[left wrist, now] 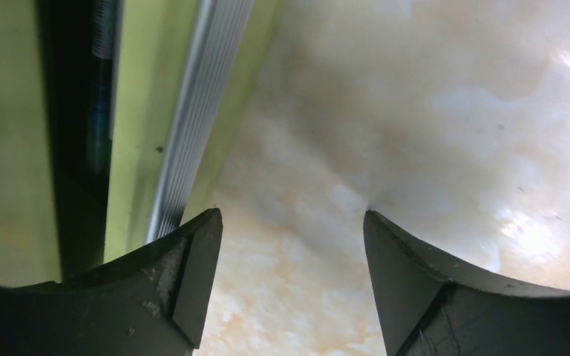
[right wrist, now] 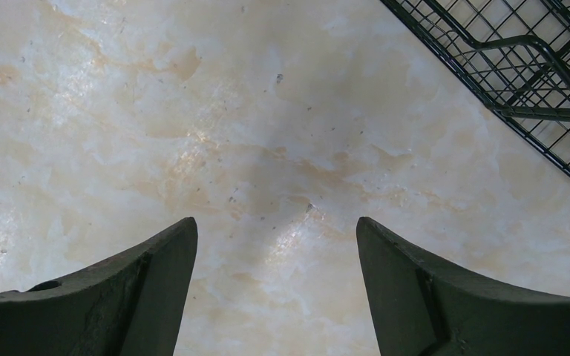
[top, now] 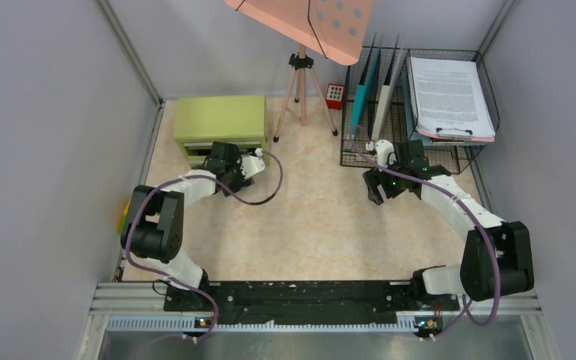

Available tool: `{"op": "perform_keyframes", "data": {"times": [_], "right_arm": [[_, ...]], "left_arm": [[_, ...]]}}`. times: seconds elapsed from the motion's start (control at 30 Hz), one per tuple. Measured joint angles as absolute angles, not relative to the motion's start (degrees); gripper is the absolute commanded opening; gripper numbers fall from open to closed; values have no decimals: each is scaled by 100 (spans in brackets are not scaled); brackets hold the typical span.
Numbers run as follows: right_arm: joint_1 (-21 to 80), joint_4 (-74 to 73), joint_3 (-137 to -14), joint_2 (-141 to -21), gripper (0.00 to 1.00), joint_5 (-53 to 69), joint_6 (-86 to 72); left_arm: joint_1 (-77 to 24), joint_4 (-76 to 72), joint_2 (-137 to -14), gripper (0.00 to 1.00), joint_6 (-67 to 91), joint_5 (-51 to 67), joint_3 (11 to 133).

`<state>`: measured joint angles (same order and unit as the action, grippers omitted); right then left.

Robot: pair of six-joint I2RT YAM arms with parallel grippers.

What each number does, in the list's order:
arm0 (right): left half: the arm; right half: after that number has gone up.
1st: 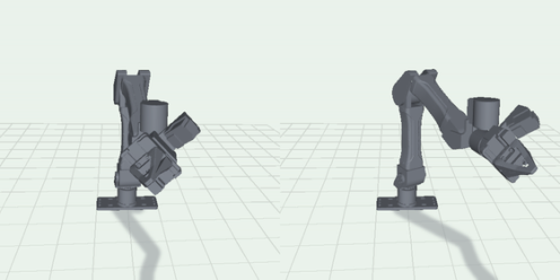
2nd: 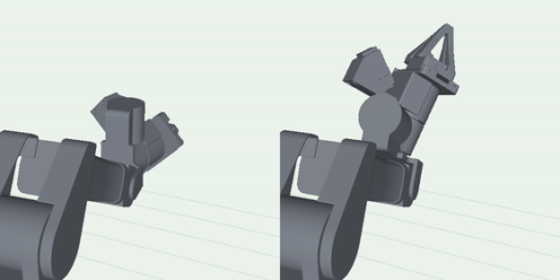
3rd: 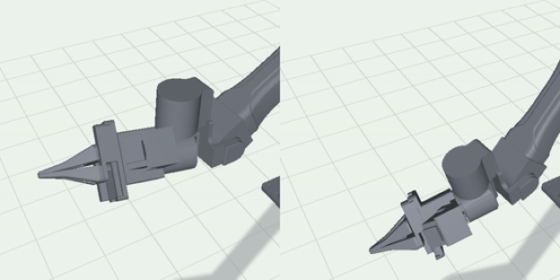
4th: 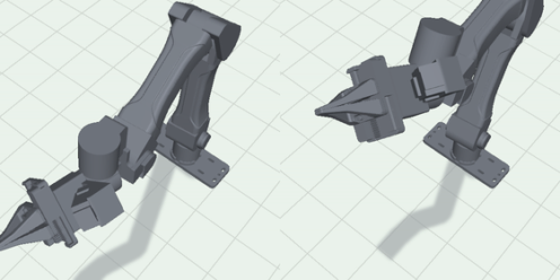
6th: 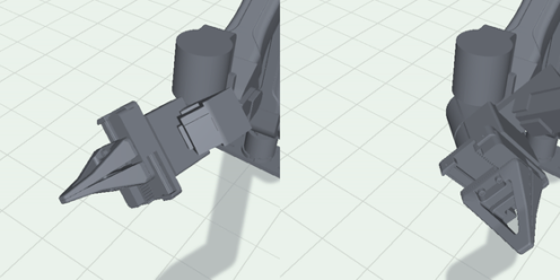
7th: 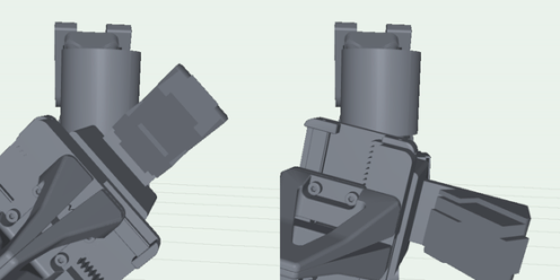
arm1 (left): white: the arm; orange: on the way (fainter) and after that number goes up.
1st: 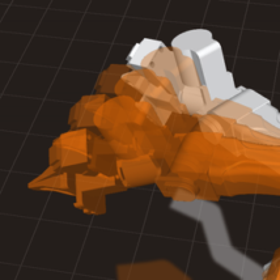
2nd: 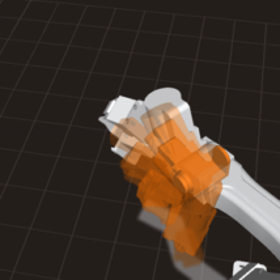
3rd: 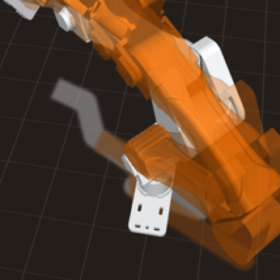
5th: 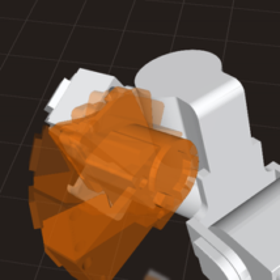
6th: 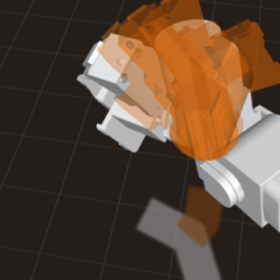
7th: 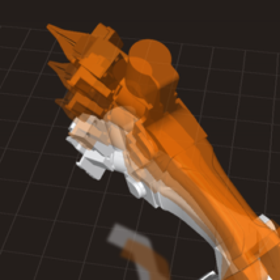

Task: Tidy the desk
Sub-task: Close the drawer in the storage box.

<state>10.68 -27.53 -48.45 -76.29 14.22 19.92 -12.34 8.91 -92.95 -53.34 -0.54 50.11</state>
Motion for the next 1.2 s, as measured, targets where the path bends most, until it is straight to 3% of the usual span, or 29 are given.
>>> {"op": "perform_keyframes", "data": {"times": [0.37,0.87,1.2], "right_arm": [[1068,-2757,-4845,-7669,78,1415,1994],[1068,-2757,-4845,-7679,78,1400,2038],[1068,-2766,-4845,-7677,81,1411,2038]], "left_arm": [[-1229,-10,-9592,76,-5743,-377,4998],[-1219,-178,-9627,75,-6055,-447,4904],[-1170,541,-8720,78,-5269,-416,4755]]}}
